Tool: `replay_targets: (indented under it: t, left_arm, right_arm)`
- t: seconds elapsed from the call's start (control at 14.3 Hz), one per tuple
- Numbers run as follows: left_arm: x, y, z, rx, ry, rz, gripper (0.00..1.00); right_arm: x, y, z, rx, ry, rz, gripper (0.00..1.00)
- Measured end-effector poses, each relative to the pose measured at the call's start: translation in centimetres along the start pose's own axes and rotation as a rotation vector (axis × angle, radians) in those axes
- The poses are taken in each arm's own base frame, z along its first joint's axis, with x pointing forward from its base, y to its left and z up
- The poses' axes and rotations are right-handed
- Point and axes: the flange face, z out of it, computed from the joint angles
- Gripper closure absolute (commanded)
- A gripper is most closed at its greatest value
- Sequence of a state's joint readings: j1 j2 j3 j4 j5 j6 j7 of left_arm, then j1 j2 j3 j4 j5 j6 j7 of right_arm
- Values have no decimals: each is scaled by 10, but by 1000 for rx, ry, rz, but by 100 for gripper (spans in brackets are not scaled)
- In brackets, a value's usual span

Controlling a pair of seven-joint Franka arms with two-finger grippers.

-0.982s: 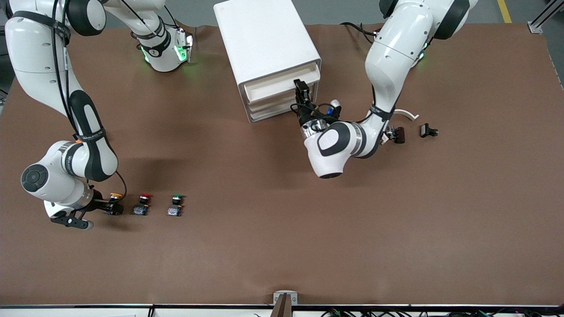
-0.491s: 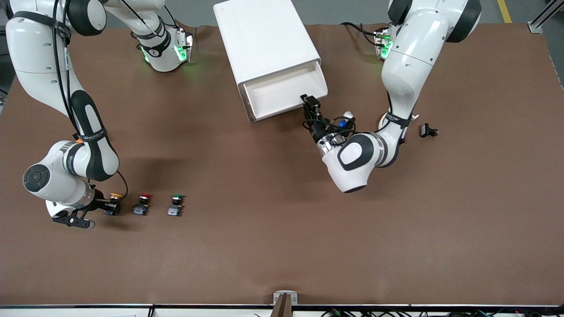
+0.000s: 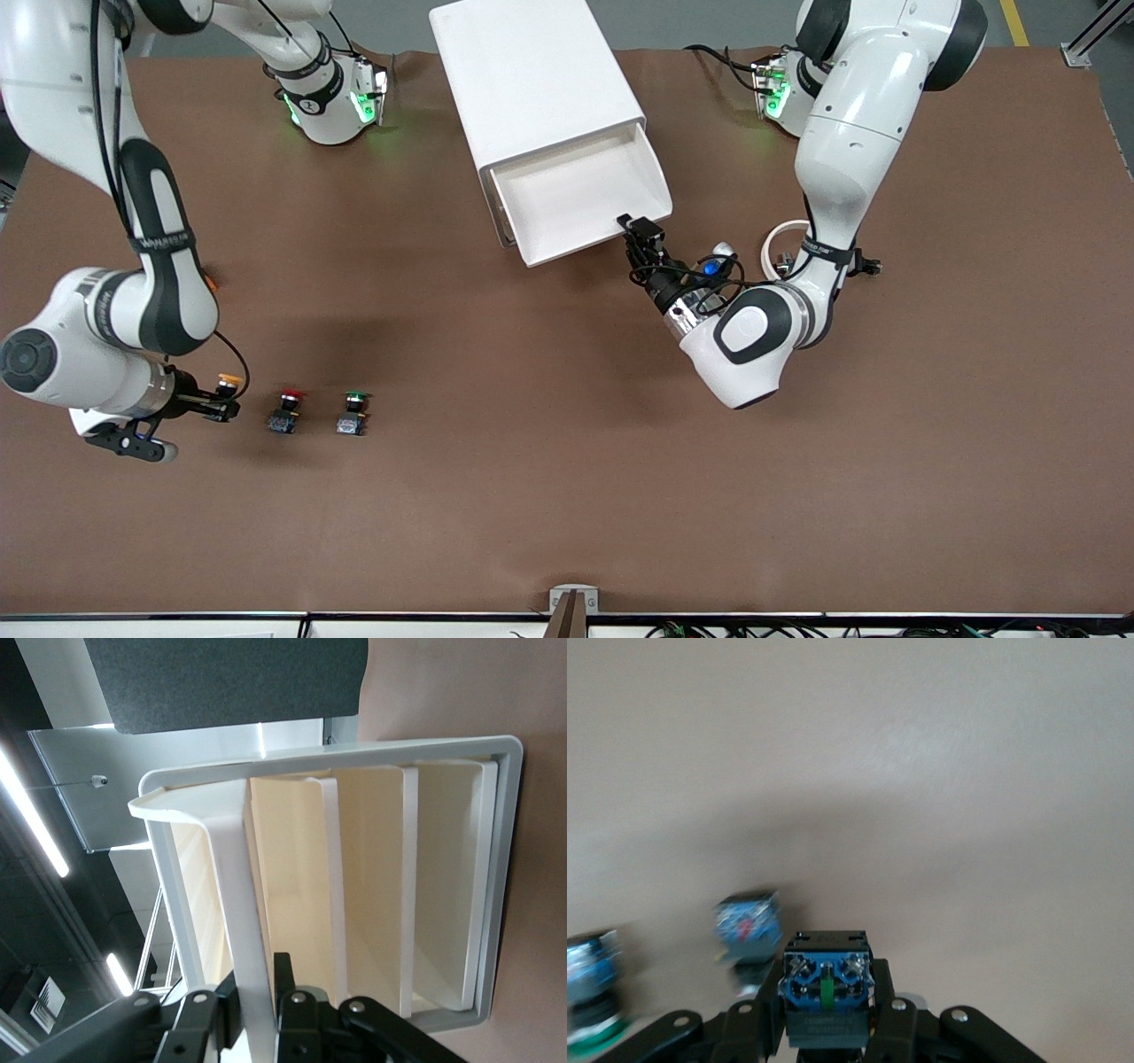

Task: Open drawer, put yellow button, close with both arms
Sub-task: 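Carry the yellow button with the right gripper over the open drawer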

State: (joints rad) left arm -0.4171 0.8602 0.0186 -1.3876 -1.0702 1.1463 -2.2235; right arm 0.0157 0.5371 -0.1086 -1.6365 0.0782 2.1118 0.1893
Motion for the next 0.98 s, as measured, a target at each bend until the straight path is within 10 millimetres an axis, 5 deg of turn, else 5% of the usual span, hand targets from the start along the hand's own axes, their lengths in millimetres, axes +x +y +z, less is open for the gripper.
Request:
replay_targets:
  t: [0.07,0.14,0.28,0.63,0.98]
  left_arm:
    - [0,0,-1,0,-4,2,80]
    - [0,0,-2,0,-6,3,63]
    - [1,0,-3,-1,-8,6,0]
    - [3,6,-7,-14,-20,12,0]
    - [6,2,-26,-94,7,109,0]
  right_arm:
    - [-12,-17,-26,2,-16,29,100]
    - [-25,-35,-49,3,-30,55,100]
    - [-55,-76,-86,2,-52,105,100]
    - [-150,-208,-147,-2,-49,200,100]
    - [-258,-332,-171,21,-10,283,100]
